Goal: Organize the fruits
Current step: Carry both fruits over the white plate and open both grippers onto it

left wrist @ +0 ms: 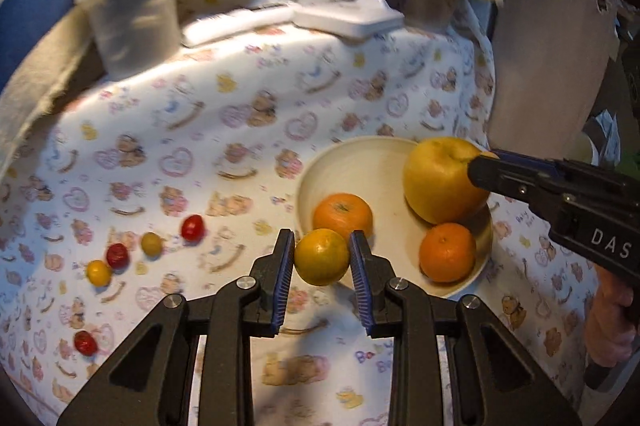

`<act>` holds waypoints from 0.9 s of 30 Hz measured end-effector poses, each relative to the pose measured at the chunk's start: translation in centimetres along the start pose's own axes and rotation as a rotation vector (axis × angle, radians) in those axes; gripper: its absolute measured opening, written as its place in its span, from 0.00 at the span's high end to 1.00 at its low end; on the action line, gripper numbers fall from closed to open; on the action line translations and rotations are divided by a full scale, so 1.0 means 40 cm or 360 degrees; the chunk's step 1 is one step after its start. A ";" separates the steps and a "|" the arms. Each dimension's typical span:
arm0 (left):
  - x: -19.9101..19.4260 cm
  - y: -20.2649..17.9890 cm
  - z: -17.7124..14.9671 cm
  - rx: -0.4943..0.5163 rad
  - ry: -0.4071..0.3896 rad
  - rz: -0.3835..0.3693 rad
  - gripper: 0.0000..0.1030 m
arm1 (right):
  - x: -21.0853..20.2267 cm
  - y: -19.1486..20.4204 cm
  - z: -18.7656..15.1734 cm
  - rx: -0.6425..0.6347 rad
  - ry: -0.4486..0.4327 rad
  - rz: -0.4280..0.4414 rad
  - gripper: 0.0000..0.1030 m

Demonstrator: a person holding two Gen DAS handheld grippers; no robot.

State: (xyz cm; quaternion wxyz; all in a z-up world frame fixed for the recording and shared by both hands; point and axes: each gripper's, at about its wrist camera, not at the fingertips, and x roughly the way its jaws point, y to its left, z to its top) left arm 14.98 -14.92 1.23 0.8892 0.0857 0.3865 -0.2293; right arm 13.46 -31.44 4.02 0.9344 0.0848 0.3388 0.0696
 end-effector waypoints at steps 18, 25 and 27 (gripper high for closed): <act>0.073 -0.024 -0.032 -0.0003 0.0024 -0.0120 0.73 | 0.084 -0.023 -0.037 0.0065 0.0293 -0.0023 0.76; 0.082 -0.016 -0.033 -0.0030 0.0026 -0.0161 0.72 | 0.099 -0.013 -0.043 0.0048 0.0321 -0.0034 0.77; 0.083 -0.014 -0.034 -0.0053 0.0030 -0.0144 0.72 | 0.099 -0.014 -0.043 0.0054 0.0317 -0.0034 0.76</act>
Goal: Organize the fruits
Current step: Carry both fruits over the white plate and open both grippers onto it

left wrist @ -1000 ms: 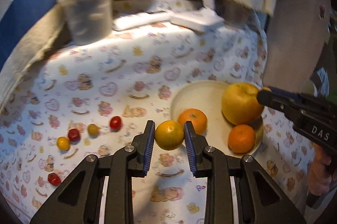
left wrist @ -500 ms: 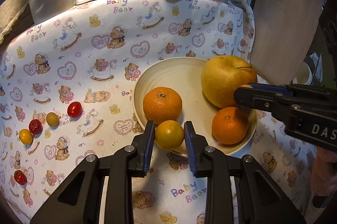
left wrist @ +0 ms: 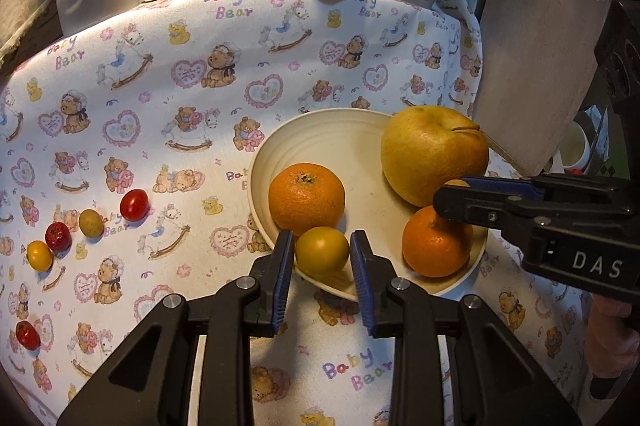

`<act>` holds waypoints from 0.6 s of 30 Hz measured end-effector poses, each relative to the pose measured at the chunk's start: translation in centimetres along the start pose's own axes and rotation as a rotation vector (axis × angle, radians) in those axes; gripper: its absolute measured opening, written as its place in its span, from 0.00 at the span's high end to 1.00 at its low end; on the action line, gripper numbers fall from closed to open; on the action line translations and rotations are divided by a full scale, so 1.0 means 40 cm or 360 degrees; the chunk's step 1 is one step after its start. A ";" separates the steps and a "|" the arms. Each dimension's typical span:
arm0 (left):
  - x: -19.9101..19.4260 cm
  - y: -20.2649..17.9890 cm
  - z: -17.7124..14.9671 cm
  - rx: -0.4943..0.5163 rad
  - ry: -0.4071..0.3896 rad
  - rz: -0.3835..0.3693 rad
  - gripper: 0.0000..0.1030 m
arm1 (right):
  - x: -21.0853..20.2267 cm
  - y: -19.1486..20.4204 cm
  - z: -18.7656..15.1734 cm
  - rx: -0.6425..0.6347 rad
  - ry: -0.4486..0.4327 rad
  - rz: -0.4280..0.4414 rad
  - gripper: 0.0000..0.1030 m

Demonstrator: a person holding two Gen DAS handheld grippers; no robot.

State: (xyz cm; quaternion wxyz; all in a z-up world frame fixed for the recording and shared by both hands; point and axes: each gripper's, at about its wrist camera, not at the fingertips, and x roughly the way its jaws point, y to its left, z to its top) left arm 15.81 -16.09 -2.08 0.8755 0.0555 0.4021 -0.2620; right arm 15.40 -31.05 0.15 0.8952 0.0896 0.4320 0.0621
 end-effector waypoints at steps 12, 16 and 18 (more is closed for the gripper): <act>-0.058 0.041 0.015 -0.0040 -0.0179 0.0172 0.53 | -0.007 -0.003 -0.002 0.0022 -0.0027 0.0066 0.73; -0.097 0.051 0.021 -0.0048 -0.0241 0.0194 0.47 | -0.016 0.009 -0.004 0.0000 -0.0044 0.0064 0.71; -0.123 0.059 0.026 -0.0062 -0.0291 0.0240 0.44 | -0.022 0.013 -0.005 -0.0007 -0.0056 0.0073 0.71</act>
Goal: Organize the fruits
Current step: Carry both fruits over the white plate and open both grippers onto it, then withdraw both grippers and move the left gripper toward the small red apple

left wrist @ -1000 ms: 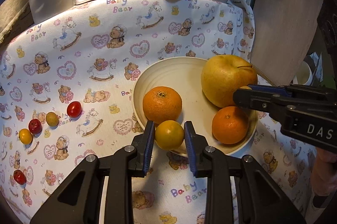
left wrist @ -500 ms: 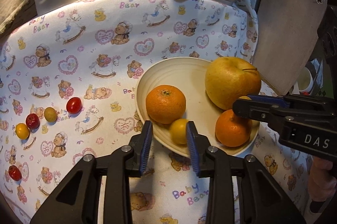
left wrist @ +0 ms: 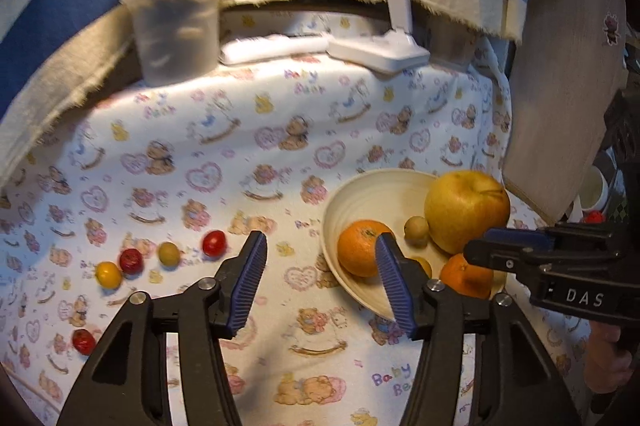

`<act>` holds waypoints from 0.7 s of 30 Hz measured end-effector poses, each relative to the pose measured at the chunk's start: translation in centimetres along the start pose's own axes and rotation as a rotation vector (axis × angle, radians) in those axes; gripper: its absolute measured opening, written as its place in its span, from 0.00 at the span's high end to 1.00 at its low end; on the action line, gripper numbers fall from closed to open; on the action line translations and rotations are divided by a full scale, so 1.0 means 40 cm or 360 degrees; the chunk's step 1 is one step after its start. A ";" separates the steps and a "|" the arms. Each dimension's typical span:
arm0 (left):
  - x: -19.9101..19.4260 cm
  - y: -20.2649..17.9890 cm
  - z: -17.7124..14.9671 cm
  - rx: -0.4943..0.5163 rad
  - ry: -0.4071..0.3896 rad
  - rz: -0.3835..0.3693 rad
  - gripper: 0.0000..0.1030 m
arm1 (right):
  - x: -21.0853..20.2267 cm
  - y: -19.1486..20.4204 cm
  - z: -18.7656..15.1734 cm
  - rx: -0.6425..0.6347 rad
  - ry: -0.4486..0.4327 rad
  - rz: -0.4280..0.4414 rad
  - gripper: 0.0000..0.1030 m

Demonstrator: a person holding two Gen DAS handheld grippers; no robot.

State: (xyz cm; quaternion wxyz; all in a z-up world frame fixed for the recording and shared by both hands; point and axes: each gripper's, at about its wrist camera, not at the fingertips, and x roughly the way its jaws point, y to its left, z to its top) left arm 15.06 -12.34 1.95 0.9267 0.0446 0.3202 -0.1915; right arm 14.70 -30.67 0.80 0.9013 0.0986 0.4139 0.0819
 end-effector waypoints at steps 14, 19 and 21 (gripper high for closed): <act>-0.209 0.135 -0.004 -0.0026 -0.0318 0.0263 0.27 | -0.059 0.059 -0.008 -0.0108 -0.0171 0.0070 0.66; -0.247 0.167 -0.021 -0.0079 -0.0364 0.0274 0.24 | -0.111 0.110 -0.026 -0.0225 -0.0399 0.0025 0.47; -0.264 0.173 -0.028 -0.0076 -0.0397 0.0297 0.22 | -0.124 0.128 -0.031 -0.0274 -0.0476 -0.0020 0.46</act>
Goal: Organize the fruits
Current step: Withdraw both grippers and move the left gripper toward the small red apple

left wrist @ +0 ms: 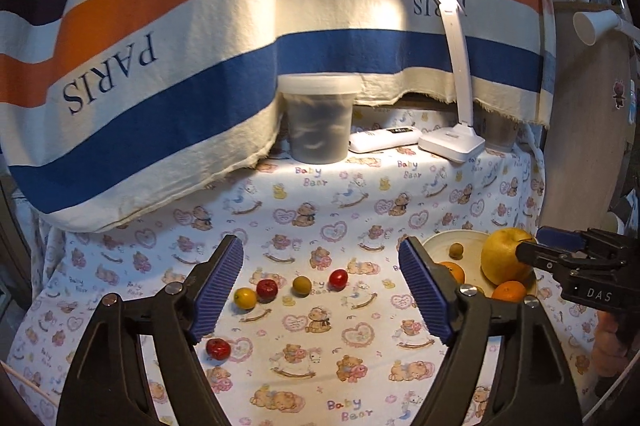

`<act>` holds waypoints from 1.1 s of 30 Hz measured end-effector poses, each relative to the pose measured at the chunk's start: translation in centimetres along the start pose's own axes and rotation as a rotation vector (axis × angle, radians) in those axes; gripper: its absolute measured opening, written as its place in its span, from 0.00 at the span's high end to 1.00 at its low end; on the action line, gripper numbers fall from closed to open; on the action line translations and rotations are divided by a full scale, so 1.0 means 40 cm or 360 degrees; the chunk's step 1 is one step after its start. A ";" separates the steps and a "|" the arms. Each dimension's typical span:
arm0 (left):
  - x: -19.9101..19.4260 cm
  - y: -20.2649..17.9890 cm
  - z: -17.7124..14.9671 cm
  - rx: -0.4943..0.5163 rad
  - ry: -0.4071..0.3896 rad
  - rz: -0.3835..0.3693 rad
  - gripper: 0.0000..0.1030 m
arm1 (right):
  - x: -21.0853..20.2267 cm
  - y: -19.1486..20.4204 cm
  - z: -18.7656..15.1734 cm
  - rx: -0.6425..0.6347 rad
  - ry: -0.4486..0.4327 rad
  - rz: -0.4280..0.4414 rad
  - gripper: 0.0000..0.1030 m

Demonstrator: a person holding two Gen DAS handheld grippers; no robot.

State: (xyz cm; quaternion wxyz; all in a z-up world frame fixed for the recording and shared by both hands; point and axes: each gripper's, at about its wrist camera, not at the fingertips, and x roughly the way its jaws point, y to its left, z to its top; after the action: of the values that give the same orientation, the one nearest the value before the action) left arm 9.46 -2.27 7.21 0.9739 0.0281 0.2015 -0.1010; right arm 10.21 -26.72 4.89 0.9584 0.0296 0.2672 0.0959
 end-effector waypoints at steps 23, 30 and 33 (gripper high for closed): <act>-0.039 0.064 -0.045 0.0006 -0.0141 0.0090 0.01 | 0.002 0.041 -0.018 -0.0060 -0.0108 -0.0021 0.18; -0.038 0.084 -0.049 -0.0022 -0.0112 0.0104 0.01 | 0.012 0.040 -0.027 -0.0039 -0.0135 -0.0017 0.09; -0.031 0.088 -0.055 -0.0016 -0.0113 0.0146 0.01 | 0.017 0.035 -0.032 -0.0015 -0.0159 -0.0026 0.01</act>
State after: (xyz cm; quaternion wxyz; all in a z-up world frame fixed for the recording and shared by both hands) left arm 8.22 1.61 5.74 0.9841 0.0288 0.1659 -0.0563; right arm 9.88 -25.20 3.62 0.9714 0.0276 0.2188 0.0877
